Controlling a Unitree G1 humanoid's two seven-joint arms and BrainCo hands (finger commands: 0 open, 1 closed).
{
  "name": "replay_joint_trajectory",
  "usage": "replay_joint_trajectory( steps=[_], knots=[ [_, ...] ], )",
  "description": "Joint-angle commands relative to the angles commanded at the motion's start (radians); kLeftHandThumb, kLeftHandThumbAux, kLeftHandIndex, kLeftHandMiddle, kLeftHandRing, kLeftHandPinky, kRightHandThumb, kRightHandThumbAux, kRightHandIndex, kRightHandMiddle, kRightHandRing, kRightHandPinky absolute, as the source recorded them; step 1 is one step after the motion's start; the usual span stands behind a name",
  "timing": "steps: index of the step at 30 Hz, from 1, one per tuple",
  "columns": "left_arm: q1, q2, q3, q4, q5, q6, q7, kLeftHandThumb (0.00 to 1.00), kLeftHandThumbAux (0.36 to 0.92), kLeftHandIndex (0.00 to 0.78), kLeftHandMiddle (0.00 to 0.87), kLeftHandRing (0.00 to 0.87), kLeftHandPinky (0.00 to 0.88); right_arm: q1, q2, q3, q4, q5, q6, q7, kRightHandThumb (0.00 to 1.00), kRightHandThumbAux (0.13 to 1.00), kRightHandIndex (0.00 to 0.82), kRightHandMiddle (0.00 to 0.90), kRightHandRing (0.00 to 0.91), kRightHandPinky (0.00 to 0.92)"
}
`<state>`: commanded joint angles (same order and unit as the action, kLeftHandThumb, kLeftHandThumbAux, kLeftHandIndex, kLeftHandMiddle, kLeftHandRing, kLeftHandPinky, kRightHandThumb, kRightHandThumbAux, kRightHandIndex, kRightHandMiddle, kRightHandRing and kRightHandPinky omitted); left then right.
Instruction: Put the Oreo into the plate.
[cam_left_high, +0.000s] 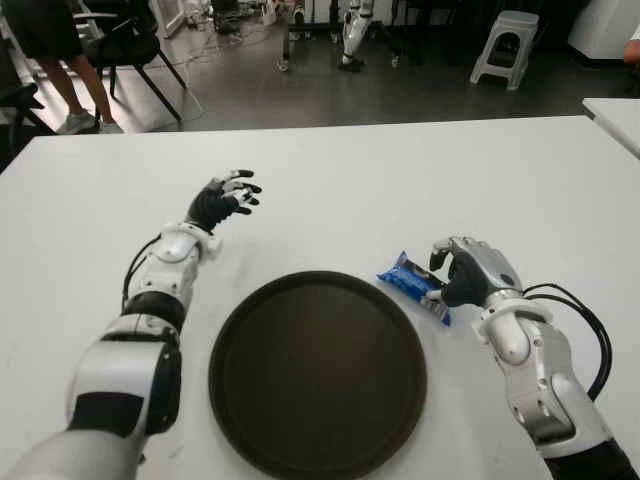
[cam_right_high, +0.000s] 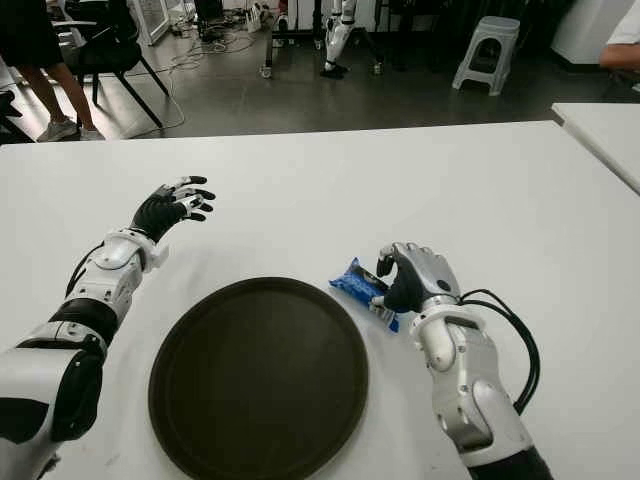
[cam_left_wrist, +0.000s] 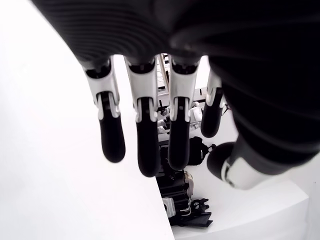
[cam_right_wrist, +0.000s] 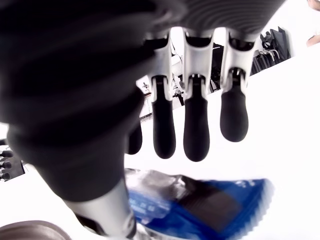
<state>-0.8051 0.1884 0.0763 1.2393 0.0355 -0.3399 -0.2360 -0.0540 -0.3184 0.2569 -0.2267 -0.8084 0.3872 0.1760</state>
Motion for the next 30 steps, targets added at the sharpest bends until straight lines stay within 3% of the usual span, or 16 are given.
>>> replay_joint_trajectory(
  steps=[30],
  knots=[
    [-0.002, 0.003, 0.000, 0.009, 0.002, -0.004, -0.002, 0.090, 0.618, 0.224, 0.358, 0.374, 0.381, -0.006, -0.007, 0.016, -0.010, -0.017, -0.003, -0.002, 0.104, 0.922, 0.615, 0.751, 0.771, 0.753]
  ],
)
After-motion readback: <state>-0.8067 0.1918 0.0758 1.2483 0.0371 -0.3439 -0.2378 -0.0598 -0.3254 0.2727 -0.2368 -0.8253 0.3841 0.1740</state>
